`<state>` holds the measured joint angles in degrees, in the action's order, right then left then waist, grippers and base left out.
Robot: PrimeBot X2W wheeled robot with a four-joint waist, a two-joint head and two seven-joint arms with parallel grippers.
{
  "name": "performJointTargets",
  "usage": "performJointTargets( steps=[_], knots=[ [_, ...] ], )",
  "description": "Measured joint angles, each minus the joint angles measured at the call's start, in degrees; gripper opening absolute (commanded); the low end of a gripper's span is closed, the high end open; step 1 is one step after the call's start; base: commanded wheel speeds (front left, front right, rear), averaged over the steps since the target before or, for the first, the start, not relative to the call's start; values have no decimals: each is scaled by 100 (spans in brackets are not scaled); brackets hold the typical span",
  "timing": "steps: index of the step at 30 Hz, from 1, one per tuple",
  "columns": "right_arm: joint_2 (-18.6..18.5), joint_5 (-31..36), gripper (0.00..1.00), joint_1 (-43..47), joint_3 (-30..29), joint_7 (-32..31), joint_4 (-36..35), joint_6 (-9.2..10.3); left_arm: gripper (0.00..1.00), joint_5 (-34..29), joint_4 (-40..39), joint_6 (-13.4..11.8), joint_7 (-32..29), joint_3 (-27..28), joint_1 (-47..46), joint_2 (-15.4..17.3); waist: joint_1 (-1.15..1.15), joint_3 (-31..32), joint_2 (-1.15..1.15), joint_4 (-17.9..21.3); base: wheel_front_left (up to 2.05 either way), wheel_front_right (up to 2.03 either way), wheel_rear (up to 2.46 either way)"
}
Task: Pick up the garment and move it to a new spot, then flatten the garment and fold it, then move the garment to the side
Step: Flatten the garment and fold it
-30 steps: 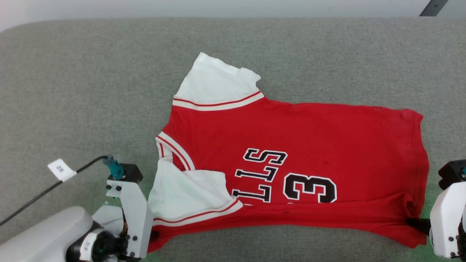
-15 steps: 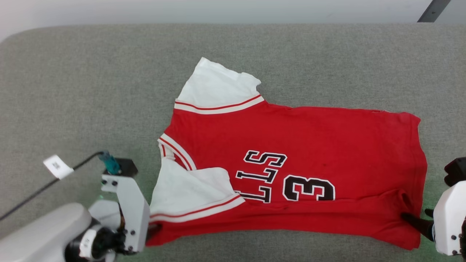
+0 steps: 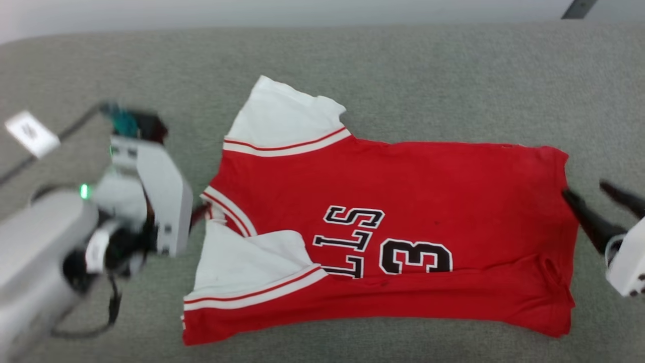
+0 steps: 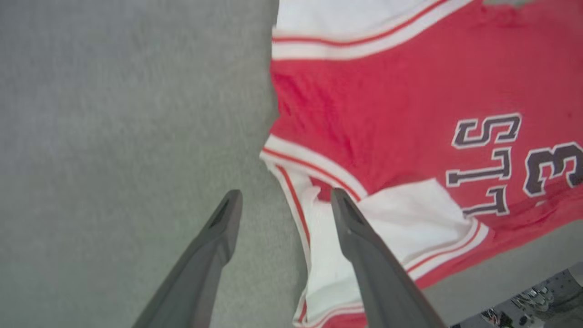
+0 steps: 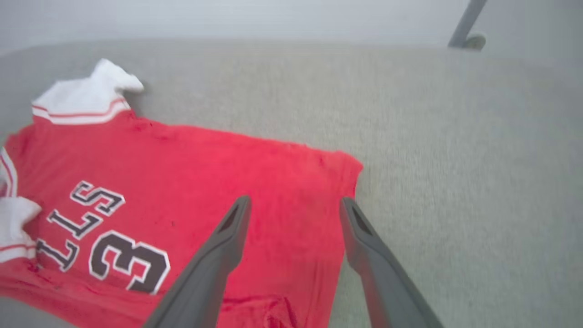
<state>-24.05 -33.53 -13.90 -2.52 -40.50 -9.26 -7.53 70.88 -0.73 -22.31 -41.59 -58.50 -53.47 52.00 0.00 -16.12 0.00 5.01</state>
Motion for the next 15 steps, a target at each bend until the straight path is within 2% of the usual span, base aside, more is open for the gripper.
performJointTargets(
  steps=[9, 13, 15],
  knots=[
    [350, 739, 100, -470, 380, 2682, -16, 0, 100, -783, 1370, 932, 887, 135, -1102, -743, 0, -337, 0, 368, 0, 0, 0],
    [497, 943, 100, -569, 589, 3506, 282, 0, 100, -1037, 2038, 1314, 1203, 129, -1508, -1049, 0, -512, 0, 558, 0, 0, 0],
    [587, 973, 100, -625, 709, 3809, 556, 0, 100, -1154, 2560, 1591, 1293, 87, -1789, -1236, 0, -655, 0, 699, 0, 0, 0]
  ],
)
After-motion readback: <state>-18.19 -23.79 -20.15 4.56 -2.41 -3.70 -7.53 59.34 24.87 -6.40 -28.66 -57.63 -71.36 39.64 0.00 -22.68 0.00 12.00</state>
